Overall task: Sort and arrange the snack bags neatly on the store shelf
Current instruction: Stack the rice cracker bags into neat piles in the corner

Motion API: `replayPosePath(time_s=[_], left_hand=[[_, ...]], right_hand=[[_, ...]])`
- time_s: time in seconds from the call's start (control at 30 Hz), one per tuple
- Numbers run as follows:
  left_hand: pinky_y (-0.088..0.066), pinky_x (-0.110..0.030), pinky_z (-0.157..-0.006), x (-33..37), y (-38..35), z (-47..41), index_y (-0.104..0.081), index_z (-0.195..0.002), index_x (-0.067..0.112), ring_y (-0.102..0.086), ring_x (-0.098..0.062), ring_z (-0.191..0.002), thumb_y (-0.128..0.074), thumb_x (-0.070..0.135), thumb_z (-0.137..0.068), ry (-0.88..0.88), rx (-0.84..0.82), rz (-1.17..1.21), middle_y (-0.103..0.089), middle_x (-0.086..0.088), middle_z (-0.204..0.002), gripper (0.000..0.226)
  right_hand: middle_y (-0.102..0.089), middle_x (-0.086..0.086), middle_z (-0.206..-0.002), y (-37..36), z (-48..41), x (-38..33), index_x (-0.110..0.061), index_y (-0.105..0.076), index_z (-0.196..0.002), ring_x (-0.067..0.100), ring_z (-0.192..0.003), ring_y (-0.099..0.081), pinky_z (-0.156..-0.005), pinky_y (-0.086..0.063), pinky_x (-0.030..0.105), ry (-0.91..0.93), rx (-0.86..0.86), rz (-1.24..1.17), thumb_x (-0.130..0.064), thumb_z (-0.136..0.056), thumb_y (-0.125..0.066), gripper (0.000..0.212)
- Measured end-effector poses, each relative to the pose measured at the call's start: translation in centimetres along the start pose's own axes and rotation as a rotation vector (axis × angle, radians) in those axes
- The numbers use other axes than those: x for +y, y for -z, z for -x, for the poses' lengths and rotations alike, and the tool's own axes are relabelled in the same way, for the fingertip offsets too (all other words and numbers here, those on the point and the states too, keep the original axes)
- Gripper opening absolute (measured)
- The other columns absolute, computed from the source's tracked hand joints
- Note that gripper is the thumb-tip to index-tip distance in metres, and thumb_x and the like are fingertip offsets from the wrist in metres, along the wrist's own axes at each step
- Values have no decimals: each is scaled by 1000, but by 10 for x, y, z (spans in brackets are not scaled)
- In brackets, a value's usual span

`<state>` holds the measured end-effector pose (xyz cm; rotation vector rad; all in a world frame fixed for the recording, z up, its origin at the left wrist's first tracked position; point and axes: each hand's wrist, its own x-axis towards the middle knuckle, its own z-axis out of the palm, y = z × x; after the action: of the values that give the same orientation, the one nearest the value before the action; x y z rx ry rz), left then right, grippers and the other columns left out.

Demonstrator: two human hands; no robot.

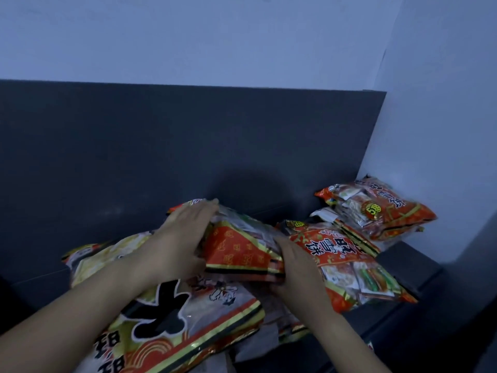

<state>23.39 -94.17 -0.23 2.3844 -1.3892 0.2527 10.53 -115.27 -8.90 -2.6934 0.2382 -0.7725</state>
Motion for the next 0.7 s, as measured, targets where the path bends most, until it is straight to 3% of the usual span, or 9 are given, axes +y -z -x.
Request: replayPosePath(time_s=[0.07, 0.27, 0.33, 0.43, 0.5, 0.57, 0.63, 0.7], left_hand=[[1, -7, -103, -3, -2, -11, -20, -148, 22, -23, -14, -140, -59, 43, -70, -25, 18, -34, -31, 3, -150, 90], [-21, -18, -105, -8, -9, -34, -39, -140, 22, -49, -16, -124, -79, 31, -70, -103, 80, -123, -53, 6, -134, 82], [-38, -25, -100, -4, 0, -42, -44, -133, 29, -54, -11, -116, -80, 50, -62, -106, 55, 54, -57, 11, -127, 82], [-47, -17, -86, 11, 18, -56, -51, -115, 46, -60, -2, -102, -75, 69, -53, -93, 112, 446, -62, 17, -113, 71], [-46, -22, -94, 19, 23, -70, -50, -114, 51, -58, -8, -109, -75, 68, -51, -56, 237, 482, -59, 17, -115, 70], [-38, -41, -105, 29, 23, -85, -43, -126, 44, -46, -18, -122, -68, 74, -54, 30, 396, 372, -49, 14, -126, 82], [-29, -43, -110, 42, 20, -98, -33, -139, 25, -32, -20, -130, -64, 73, -54, 178, 533, 304, -35, 6, -136, 103], [-22, -41, -115, 54, 15, -110, -21, -145, 15, -20, -20, -136, -71, 69, -53, 360, 558, 379, -22, -4, -146, 118]], right_hand=[[-55, 1, -128, -2, -7, 5, -18, -44, -133, 21, -118, -52, -100, -42, 35, 30, 11, -36, -40, -69, -72, 72], [-64, -5, -112, 9, -15, 18, -20, -55, -122, 9, -101, -56, -84, -42, 21, 122, 149, -102, -53, -69, -64, 63], [-66, -5, -108, 20, -21, 23, -19, -58, -119, 6, -98, -55, -80, -38, 15, 131, 175, -186, -53, -74, -62, 57], [-67, -10, -103, 37, -30, 29, -27, -59, -117, 4, -91, -61, -75, -47, 20, 84, 196, -378, -49, -79, -62, 44], [-69, -14, -95, 52, -36, 28, -38, -60, -110, 2, -86, -64, -71, -53, 29, 1, 211, -543, -48, -80, -67, 32], [-70, -18, -88, 67, -41, 28, -42, -61, -97, 1, -80, -66, -68, -55, 33, -95, 259, -694, -40, -81, -69, 18], [-71, -17, -82, 82, -47, 31, -38, -64, -89, 4, -77, -67, -71, -57, 35, -209, 310, -795, -30, -84, -66, 9], [-74, -7, -86, 95, -50, 39, -30, -68, -86, 12, -81, -70, -76, -57, 40, -347, 322, -907, -27, -88, -63, 7]])
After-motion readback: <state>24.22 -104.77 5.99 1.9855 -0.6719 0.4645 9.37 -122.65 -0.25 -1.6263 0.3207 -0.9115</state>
